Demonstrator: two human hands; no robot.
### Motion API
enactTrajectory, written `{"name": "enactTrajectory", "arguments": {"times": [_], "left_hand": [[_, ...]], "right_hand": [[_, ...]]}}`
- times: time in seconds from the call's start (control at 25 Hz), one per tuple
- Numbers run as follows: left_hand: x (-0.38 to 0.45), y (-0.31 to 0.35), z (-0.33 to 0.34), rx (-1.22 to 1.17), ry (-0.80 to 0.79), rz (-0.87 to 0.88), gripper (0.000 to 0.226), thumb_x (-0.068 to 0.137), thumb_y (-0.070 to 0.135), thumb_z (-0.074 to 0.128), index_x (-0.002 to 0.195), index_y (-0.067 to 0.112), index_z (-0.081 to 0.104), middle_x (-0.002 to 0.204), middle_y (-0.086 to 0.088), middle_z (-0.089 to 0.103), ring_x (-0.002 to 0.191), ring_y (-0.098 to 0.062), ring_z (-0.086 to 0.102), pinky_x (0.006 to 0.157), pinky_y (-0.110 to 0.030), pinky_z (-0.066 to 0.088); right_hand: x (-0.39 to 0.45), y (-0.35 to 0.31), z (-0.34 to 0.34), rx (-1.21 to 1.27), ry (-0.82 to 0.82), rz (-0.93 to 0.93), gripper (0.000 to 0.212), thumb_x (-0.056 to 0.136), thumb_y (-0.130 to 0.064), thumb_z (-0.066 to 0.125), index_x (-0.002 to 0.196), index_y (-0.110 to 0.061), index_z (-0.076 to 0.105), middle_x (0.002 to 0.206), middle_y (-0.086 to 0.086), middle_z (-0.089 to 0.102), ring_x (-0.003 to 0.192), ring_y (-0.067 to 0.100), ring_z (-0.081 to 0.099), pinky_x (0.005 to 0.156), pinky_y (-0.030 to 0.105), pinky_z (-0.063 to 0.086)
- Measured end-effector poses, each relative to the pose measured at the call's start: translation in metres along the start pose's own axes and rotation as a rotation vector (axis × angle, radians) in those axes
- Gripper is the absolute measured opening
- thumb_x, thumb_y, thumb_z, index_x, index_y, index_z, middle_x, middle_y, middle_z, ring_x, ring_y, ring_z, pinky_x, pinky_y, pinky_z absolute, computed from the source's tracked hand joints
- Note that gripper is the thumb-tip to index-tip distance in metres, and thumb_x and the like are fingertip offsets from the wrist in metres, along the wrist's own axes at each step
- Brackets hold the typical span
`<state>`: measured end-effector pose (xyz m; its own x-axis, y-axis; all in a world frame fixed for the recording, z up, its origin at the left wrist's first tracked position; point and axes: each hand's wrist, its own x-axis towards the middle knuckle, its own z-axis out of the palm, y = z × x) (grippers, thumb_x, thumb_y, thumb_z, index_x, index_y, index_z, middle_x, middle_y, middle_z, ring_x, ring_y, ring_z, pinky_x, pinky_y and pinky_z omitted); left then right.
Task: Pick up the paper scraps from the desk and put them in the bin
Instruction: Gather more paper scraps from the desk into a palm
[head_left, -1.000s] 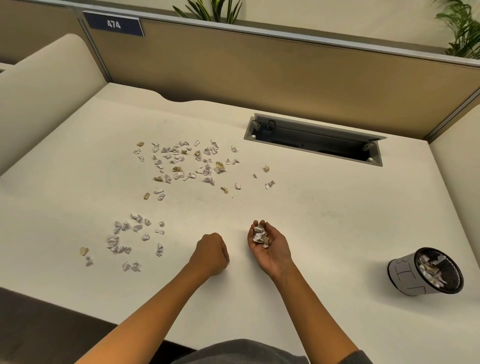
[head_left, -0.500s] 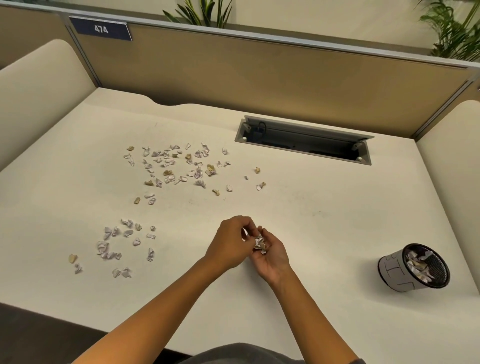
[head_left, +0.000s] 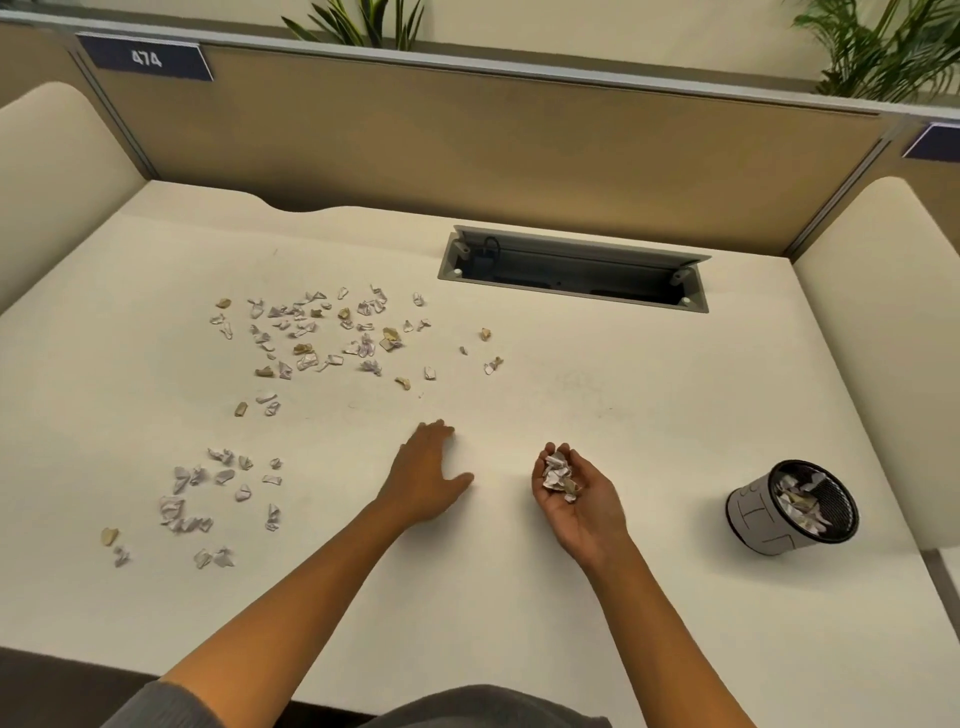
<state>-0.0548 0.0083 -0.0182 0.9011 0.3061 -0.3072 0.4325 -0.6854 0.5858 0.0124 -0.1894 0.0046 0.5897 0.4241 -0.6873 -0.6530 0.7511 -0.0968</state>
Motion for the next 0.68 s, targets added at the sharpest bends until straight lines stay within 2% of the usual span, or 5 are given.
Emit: {"name": "enactTrajectory", "arguments": {"times": [0.12, 0.28, 0.44, 0.6, 0.68], "left_hand": [[0.004, -0.015, 0.013, 0.133, -0.092, 0.012, 0.109, 0.076, 0.063, 0.067, 0.156, 0.021, 0.005, 0.163, 0.004, -0.011, 0.149, -0.020, -0.017, 0.120, -0.046, -0.008], [0.004, -0.028, 0.023, 0.116, -0.032, 0.078, 0.112, 0.072, 0.071, 0.065, 0.155, 0.028, 0.003, 0.162, 0.009, -0.016, 0.148, -0.017, -0.023, 0.120, -0.046, -0.012], [0.006, -0.031, 0.025, 0.108, -0.021, 0.082, 0.112, 0.070, 0.071, 0.066, 0.155, 0.031, 0.004, 0.162, 0.011, -0.015, 0.148, -0.015, -0.022, 0.119, -0.045, -0.012], [0.005, -0.032, 0.025, 0.090, -0.010, 0.086, 0.112, 0.070, 0.070, 0.067, 0.155, 0.032, 0.005, 0.162, 0.012, -0.014, 0.148, -0.013, -0.022, 0.120, -0.045, -0.012], [0.005, -0.030, 0.025, 0.081, -0.012, 0.089, 0.111, 0.070, 0.070, 0.068, 0.155, 0.032, 0.006, 0.162, 0.013, -0.013, 0.148, -0.012, -0.022, 0.120, -0.044, -0.012]], "right_hand": [[-0.015, -0.042, 0.003, 0.056, -0.046, -0.130, 0.009, 0.086, -0.003, 0.053, 0.082, -0.004, 0.061, 0.088, 0.010, 0.063, 0.089, 0.020, 0.061, 0.089, 0.029, 0.048], [-0.040, -0.111, 0.016, 0.062, -0.139, -0.391, 0.006, 0.078, -0.006, 0.056, 0.080, -0.006, 0.062, 0.082, 0.009, 0.067, 0.083, 0.018, 0.064, 0.086, 0.027, 0.050], [-0.065, -0.171, 0.004, -0.025, -0.146, -0.628, 0.014, 0.091, -0.010, 0.054, 0.082, -0.009, 0.064, 0.088, 0.006, 0.068, 0.084, 0.017, 0.067, 0.085, 0.026, 0.054], [-0.077, -0.206, -0.026, -0.503, 0.126, -0.951, 0.020, 0.093, -0.009, 0.050, 0.086, -0.018, 0.067, 0.090, -0.004, 0.069, 0.090, 0.012, 0.065, 0.085, 0.024, 0.054], [-0.080, -0.213, -0.038, -0.714, 0.213, -1.027, 0.026, 0.092, -0.018, 0.046, 0.084, -0.025, 0.070, 0.092, -0.006, 0.068, 0.091, 0.010, 0.063, 0.083, 0.025, 0.052]]}}
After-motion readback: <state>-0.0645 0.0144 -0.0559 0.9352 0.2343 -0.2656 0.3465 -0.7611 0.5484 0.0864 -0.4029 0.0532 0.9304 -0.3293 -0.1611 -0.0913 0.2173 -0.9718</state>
